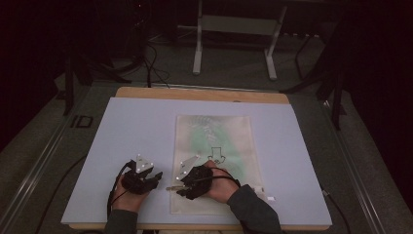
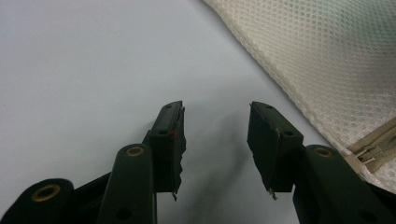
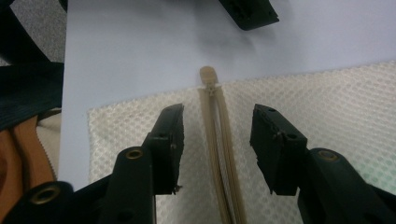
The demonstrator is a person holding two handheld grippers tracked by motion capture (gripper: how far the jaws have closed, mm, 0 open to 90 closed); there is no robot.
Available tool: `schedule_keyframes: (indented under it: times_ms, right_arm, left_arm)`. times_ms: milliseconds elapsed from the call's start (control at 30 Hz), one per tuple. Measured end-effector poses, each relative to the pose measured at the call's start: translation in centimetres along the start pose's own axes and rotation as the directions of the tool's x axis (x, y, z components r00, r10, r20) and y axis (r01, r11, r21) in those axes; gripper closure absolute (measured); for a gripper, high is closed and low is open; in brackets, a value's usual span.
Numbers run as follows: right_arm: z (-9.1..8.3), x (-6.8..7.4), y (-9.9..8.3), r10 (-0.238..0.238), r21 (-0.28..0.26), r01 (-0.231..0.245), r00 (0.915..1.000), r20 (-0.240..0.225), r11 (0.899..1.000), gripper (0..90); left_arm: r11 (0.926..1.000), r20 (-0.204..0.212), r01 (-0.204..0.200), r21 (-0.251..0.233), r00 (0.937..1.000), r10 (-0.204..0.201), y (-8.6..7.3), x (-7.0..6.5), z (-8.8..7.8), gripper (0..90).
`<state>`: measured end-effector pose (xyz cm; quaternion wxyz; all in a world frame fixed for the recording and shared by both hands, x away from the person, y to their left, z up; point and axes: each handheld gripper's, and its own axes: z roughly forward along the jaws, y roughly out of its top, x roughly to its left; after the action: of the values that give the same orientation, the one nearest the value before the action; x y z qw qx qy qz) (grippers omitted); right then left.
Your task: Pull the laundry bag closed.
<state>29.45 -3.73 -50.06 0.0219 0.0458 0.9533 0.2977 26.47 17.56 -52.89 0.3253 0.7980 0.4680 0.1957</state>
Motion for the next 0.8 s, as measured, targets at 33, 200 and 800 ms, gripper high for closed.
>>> schedule_keyframes:
  times_ms: [33,200,800]
  right_arm:
    - [0.1,0.0,0.1,0.001,-0.003,-0.001,1.0,0.001,1.0,55.3]
    - [0.7,0.0,0.5,-0.003,-0.002,0.003,0.9999,-0.013,1.0,59.5]
    - [2.8,0.0,2.2,0.003,-0.008,-0.004,0.9998,-0.021,1.0,68.9]
  left_arm:
    - [1.0,0.0,0.0,0.0,1.0,0.0,0.0,0.0,0.0,55.4]
    - [1.0,0.0,0.001,0.0,1.0,-0.001,0.0,0.0,0.0,55.4]
    - [1.0,0.003,0.007,-0.005,1.0,-0.007,0.0,0.1,0.0,55.3]
